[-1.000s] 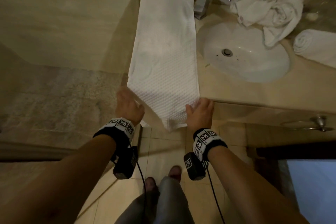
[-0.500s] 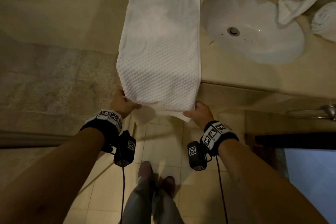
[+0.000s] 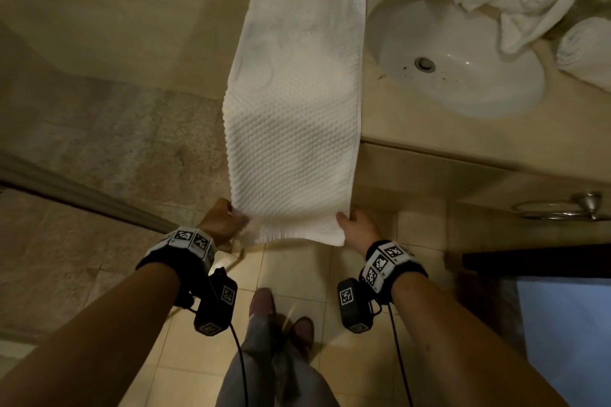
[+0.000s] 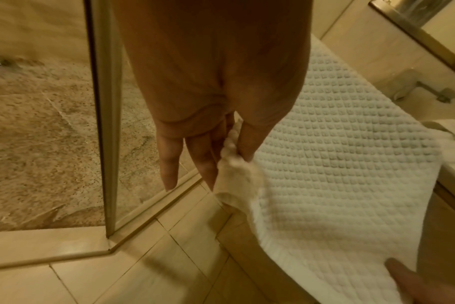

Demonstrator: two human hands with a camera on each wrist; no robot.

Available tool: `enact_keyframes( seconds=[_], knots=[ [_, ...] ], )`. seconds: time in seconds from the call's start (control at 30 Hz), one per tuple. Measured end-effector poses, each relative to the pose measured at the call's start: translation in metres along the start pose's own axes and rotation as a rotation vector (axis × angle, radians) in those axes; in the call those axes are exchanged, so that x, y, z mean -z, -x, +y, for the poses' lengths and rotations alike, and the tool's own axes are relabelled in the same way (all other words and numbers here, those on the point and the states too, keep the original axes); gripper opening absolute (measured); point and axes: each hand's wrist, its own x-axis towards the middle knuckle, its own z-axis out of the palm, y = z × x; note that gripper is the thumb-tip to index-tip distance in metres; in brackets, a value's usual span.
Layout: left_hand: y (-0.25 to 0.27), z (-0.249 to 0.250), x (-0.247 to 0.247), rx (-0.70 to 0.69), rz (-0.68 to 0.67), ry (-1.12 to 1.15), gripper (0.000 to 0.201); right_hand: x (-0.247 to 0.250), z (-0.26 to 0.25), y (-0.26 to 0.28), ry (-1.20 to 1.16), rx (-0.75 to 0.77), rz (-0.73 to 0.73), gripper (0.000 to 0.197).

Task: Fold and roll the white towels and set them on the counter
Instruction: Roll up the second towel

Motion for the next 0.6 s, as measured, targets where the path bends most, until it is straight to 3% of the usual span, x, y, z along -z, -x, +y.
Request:
enact_keyframes(
  seconds=[0.17, 0.33, 0.47, 0.6],
  knots=[
    [0.018, -0.01, 0.0, 0.008, 0.036, 0.174, 0.04, -0.002, 0.015, 0.008, -0.068, 0.045, 0.055, 0.023],
    [0.043, -0.021, 0.01, -0.079, 0.006, 0.362, 0.047, 0.008, 0.015, 0.036, -0.162, 0.159, 0.16, 0.029],
    [0.049, -0.024, 0.025, -0.119, -0.029, 0.395, 0.03, 0.014, 0.014, 0.044, -0.177, 0.231, 0.094, 0.034],
    [0.053, -0.016, 0.03, -0.118, -0.077, 0.416, 0.01, 0.021, 0.003, 0.051, -0.315, 0.142, -0.057, 0.037]
  ],
)
